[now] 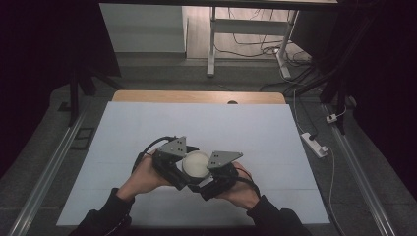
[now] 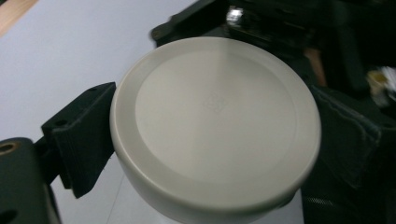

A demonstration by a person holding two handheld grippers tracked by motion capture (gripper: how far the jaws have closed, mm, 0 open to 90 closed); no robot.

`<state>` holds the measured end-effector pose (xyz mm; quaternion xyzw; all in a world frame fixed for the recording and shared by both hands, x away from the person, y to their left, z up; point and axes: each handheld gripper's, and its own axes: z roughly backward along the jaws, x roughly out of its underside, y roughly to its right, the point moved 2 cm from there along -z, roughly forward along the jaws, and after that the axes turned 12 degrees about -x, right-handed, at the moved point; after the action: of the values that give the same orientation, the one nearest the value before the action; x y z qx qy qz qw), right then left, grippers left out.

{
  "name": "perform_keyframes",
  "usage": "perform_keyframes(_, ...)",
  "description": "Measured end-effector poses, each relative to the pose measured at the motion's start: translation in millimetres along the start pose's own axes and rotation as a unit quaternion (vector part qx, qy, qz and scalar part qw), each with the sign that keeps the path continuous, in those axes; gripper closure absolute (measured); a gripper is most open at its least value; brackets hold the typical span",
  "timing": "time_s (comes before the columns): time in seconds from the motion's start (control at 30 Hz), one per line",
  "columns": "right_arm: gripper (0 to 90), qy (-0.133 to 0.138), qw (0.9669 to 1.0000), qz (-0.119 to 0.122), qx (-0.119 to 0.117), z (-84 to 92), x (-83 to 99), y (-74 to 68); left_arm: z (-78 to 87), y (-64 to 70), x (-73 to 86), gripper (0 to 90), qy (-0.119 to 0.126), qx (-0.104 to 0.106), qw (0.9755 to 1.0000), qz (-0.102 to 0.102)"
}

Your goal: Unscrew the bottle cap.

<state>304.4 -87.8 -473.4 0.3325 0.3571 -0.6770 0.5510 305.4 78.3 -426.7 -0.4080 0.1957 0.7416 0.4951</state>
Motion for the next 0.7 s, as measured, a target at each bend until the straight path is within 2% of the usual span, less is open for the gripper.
perform_keyframes(0.07,6.4,0.0,0.9998,-0.012,0.016,0.6,1.3,3.7,-3.5,3.0,-2.8,7.9,-0.008,-0.031,0.9992,0.025)
perform_keyframes(0.17,6.4,-0.001,0.999,-0.027,0.035,0.4,2.4,7.1,-8.2,8.5,-6.2,7.8,-0.02,-0.077,0.9953,0.056)
perform_keyframes(0.23,6.4,-0.002,0.9984,-0.035,0.044,-0.2,3.1,8.9,-11.4,12.6,-7.8,7.8,-0.025,-0.1,0.9923,0.068)
perform_keyframes(0.3,6.4,-0.004,0.9978,-0.042,0.051,-0.4,3.6,9.8,-13.9,15.5,-8.6,7.8,-0.027,-0.116,0.9899,0.078)
perform_keyframes(0.33,6.4,-0.002,0.9977,-0.044,0.051,-0.3,4.0,10.4,-14.8,16.1,-8.7,7.7,-0.025,-0.116,0.9896,0.081)
perform_keyframes(0.4,6.4,-0.002,0.9977,-0.045,0.05,0.1,4.3,10.8,-15.1,15.9,-8.8,7.0,-0.02,-0.11,0.9909,0.075)
perform_keyframes(0.53,6.4,0.002,0.9982,-0.04,0.044,1.4,2.5,8.9,-7.4,10.4,-10.5,0.6,-0.005,-0.067,0.9952,0.071)
perform_keyframes(0.6,6.4,0.005,0.9987,-0.037,0.036,2.1,2.1,8.0,0.7,8.4,-11.7,0.0,0.007,-0.052,0.9973,0.052)
perform_keyframes(0.67,6.4,0.003,0.9991,-0.03,0.03,2.6,2.1,7.1,8.2,5.9,-12.0,0.0,0.012,-0.051,0.9982,0.03)
perform_keyframes(0.7,6.4,0.004,0.9992,-0.027,0.028,2.7,2.1,6.4,12.0,4.3,-11.3,0.0,0.017,-0.039,0.9989,0.019)
